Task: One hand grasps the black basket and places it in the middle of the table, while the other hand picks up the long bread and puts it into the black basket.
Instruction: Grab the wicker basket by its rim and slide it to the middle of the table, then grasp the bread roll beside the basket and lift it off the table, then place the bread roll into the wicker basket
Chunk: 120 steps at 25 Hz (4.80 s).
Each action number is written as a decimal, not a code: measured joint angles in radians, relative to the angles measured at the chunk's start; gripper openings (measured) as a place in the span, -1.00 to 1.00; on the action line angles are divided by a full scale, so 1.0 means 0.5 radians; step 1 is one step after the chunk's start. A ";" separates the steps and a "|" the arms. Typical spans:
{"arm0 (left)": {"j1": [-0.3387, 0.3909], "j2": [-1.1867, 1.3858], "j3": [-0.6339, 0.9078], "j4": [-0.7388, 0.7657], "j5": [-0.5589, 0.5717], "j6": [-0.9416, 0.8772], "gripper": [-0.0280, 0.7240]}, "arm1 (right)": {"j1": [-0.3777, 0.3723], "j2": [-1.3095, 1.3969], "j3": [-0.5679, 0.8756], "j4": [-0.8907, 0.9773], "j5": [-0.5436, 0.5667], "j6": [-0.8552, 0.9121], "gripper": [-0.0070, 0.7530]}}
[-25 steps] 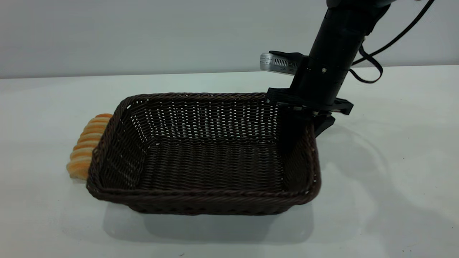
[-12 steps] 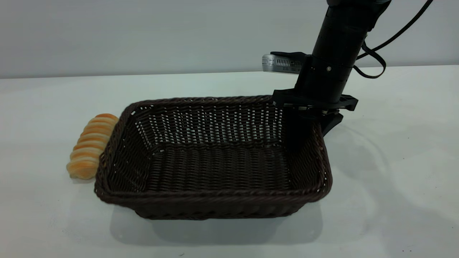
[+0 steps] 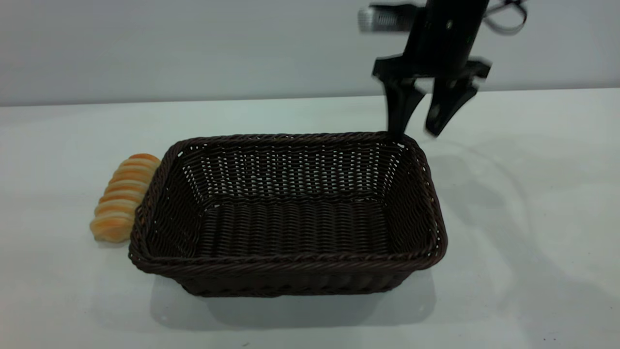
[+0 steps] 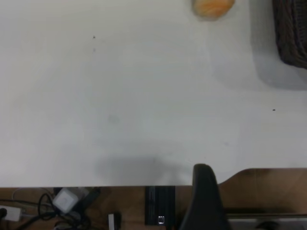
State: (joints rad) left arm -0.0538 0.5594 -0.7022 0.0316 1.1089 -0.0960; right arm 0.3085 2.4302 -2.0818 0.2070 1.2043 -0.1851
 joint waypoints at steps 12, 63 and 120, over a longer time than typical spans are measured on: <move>0.000 0.075 -0.002 -0.002 -0.150 0.000 0.57 | -0.018 -0.353 -0.132 -0.323 0.039 0.120 0.54; -0.024 3.145 -0.583 -0.192 -2.218 1.002 0.36 | -0.018 -2.316 1.621 -0.345 0.073 0.200 0.51; -0.816 2.375 -0.606 -0.204 -1.395 0.634 0.47 | -0.018 -2.316 1.621 -0.343 0.073 0.200 0.51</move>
State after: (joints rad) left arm -0.4616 1.7470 -1.0052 -0.0702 0.4113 0.2208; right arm 0.2994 1.2720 -1.2713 0.0354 1.2407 -0.0850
